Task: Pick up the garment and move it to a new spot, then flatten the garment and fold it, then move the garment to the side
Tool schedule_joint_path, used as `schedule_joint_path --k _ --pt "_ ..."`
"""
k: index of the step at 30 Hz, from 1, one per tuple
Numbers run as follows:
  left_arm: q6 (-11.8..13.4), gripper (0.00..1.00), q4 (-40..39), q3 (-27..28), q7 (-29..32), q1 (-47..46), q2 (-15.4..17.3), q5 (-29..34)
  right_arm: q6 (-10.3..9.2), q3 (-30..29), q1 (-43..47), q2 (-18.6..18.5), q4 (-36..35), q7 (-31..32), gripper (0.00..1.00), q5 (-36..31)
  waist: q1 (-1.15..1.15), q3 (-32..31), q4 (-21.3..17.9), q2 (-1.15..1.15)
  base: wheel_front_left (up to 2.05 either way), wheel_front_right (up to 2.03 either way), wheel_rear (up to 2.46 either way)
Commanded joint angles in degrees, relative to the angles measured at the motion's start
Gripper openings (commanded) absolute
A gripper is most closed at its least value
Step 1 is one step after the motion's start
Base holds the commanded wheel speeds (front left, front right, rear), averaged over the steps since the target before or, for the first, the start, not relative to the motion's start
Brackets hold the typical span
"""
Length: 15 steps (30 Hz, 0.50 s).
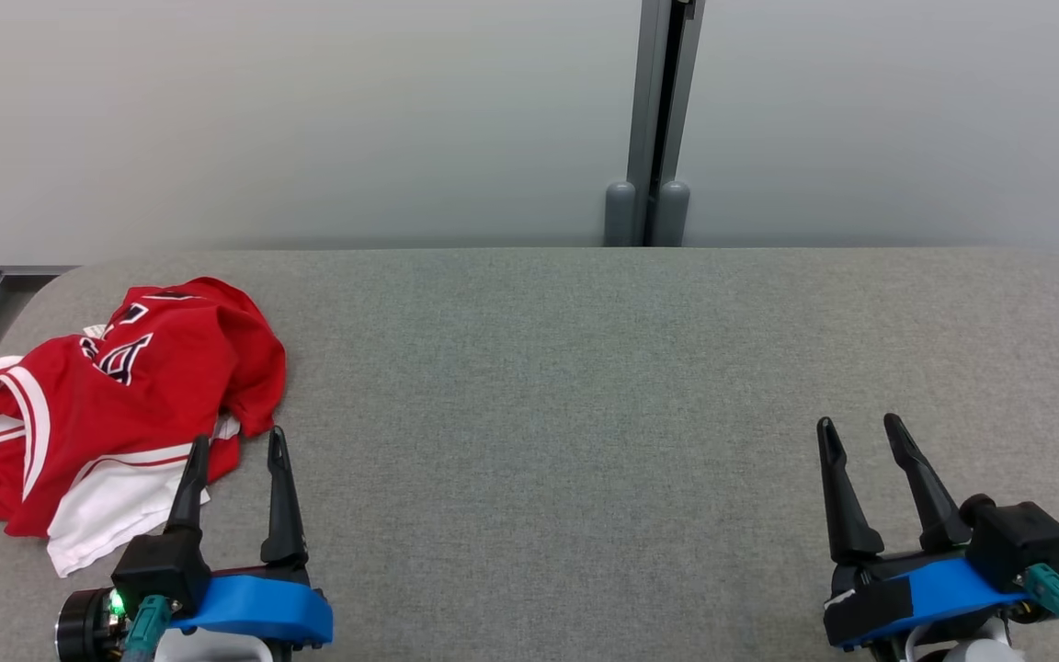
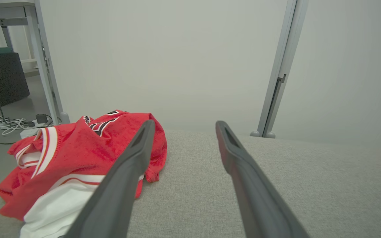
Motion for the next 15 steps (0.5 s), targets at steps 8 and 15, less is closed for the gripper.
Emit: schedule_joint_path --k 8,15 --pt "0.5 1.0 0.6 -0.4 -1.1 0.1 0.6 3.1 0.14 0.2 -0.2 -0.5 0.5 -1.2 1.0 -3.7 0.0 -0.1 0.3 0.0 0.0 0.0 0.0" --pt "0.8 1.0 1.1 -0.8 -1.5 0.3 0.9 4.2 0.15 0.3 -0.4 -0.5 1.4 -1.6 1.0 -4.8 0.0 -0.2 0.2 0.0 0.0 0.0 0.0"
